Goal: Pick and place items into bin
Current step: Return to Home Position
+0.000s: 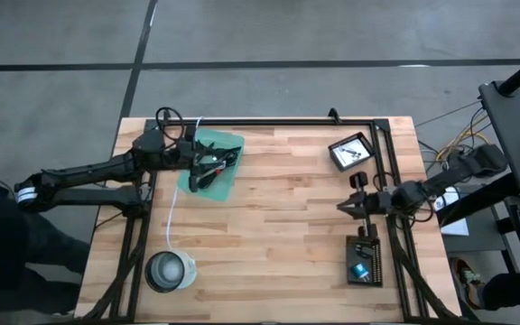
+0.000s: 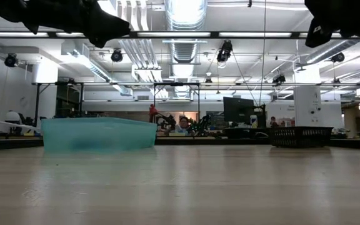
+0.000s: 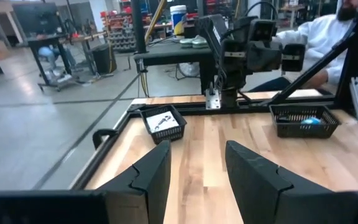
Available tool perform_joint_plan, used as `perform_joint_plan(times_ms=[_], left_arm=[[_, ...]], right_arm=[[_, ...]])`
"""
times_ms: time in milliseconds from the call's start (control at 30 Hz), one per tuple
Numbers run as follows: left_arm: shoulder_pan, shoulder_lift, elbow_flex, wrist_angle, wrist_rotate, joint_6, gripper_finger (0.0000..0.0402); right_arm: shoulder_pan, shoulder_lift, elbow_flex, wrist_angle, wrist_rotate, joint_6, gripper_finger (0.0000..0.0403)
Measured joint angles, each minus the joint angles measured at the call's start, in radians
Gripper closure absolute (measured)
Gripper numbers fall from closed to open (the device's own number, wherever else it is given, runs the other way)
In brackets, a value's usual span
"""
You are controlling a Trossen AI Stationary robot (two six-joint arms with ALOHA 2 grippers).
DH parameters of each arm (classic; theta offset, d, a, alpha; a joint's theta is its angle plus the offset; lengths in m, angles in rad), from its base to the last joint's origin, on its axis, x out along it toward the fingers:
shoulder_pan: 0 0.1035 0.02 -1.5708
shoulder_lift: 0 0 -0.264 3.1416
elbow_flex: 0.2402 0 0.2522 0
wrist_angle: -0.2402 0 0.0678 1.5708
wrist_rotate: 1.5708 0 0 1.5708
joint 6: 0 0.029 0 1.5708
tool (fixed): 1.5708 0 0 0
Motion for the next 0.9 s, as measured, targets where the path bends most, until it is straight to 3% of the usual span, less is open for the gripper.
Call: perform_joint_plan(times_ms=[300,400,700,767,900], left_arm=[[0.0,-0.099,0.0,-0.159,0.0,-0.043,0.0265],[0.0,-0.15,-0.007,-0.216,0.0,-0.077,0.0265],[0.0,-0.291,-0.158,-0.166,-0.002,-0.173,0.0265],[-0.001,-0.32,-0.197,-0.164,-0.032,-0.183,0.0265],[-0.001,-0.401,-0.271,-0.138,-0.185,-0.179,0.0266]], right_arm=[[0.0,-0.262,0.0,-0.298,0.114,-0.001,0.0394],[-0.001,-0.307,0.0,-0.382,0.16,0.032,0.0394],[-0.002,-0.36,0.0,-0.413,0.241,0.012,0.0394],[-0.002,-0.359,0.0,-0.413,0.241,0.006,0.0394],[-0.001,-0.359,0.0,-0.444,0.248,0.034,0.0394]])
